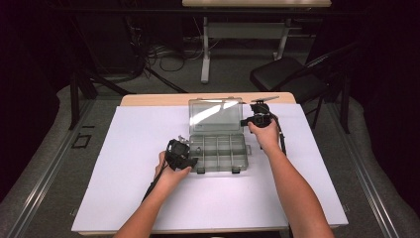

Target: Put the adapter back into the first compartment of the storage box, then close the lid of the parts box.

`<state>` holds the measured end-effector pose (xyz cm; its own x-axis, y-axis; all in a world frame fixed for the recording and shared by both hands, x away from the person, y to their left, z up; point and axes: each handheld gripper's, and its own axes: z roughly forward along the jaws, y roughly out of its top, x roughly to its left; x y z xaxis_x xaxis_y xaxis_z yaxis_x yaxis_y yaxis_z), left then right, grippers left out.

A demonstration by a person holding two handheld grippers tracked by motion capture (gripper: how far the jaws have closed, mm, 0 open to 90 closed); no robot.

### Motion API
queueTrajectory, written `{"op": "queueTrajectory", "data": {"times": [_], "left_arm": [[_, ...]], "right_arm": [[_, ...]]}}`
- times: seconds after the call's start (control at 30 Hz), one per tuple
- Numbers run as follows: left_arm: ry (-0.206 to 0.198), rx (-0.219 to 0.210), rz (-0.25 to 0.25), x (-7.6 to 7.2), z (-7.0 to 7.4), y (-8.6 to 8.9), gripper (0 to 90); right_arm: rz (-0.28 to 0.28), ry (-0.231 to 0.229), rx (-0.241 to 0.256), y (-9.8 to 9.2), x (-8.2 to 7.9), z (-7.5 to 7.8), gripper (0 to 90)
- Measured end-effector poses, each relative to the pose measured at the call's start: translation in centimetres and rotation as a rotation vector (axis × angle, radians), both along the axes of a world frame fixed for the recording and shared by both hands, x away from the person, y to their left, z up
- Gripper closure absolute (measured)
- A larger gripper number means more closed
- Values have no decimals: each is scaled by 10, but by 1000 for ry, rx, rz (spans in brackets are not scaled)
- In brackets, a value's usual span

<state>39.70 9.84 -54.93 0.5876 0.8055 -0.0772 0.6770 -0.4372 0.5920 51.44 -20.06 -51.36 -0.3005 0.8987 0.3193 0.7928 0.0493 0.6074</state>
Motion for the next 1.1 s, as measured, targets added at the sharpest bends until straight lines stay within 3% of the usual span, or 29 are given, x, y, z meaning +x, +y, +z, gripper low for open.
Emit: {"op": "queueTrajectory", "data": {"times": [0.17, 0.3, 0.77, 0.93, 1.1], "left_arm": [[-1, 0, 0, 0, 0, 0, 574], [0, -2, 2, 0, 0, 0, 575], [8, -4, 4, 1, 1, 1, 580], [17, -15, 9, 2, 1, 1, 584], [27, -41, 13, 3, 5, 6, 533]], "right_arm": [[13, -38, 6, -2, -2, -3, 852], [1, -29, 7, -2, -4, -2, 852], [-32, -66, 20, 0, -9, -4, 854], [-42, -83, 26, 0, -12, -5, 856], [-48, -95, 26, 1, -13, -6, 856]]}}
